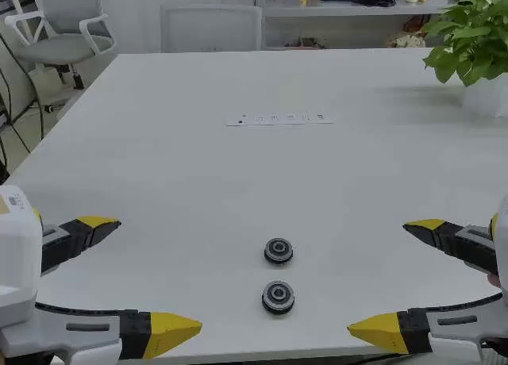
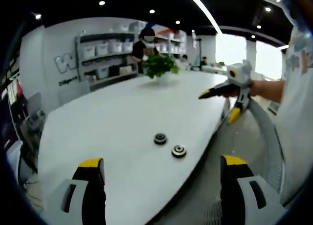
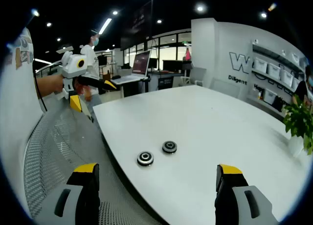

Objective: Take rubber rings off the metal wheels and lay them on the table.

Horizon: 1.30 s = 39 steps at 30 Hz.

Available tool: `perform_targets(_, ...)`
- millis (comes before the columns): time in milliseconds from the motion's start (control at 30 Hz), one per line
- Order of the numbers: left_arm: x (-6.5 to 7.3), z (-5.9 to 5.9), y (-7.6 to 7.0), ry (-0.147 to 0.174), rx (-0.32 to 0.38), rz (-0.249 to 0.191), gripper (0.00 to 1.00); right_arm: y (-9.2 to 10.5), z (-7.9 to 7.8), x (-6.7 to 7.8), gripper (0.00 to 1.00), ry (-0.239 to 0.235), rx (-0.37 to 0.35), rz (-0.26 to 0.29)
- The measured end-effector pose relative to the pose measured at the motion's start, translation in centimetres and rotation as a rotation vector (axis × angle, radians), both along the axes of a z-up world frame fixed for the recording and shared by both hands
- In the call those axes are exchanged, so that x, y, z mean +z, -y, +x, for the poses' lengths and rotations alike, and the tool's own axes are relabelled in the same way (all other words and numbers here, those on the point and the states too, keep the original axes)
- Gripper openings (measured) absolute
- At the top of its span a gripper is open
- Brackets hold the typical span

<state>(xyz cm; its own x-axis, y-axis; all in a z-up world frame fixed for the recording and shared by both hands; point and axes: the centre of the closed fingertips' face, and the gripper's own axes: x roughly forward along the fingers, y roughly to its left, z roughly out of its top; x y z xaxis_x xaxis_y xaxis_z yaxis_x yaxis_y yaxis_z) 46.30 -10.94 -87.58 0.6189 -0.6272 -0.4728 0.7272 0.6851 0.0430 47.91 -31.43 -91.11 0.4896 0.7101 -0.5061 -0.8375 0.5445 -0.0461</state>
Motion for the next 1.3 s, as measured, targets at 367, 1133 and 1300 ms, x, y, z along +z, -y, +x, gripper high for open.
perform_targets(367, -0.36, 0.05, -0.03, -0.011, 0.004, 0.002, 0.99, 0.02, 0.07, -0.25, 0.99, -0.004, 0.003, -0.004)
perform_targets(1133, -0.54, -0.04, -0.04, -0.015, 0.000, 0.001, 0.99, 0.18, -0.11, -0.51, 0.99, -0.008, 0.008, -0.018)
perform_targets(1300, -0.52, 0.11, -0.01, -0.013, -0.002, 0.006, 0.99, 0.23, 0.05, -0.44, 0.99, -0.009, 0.004, -0.015)
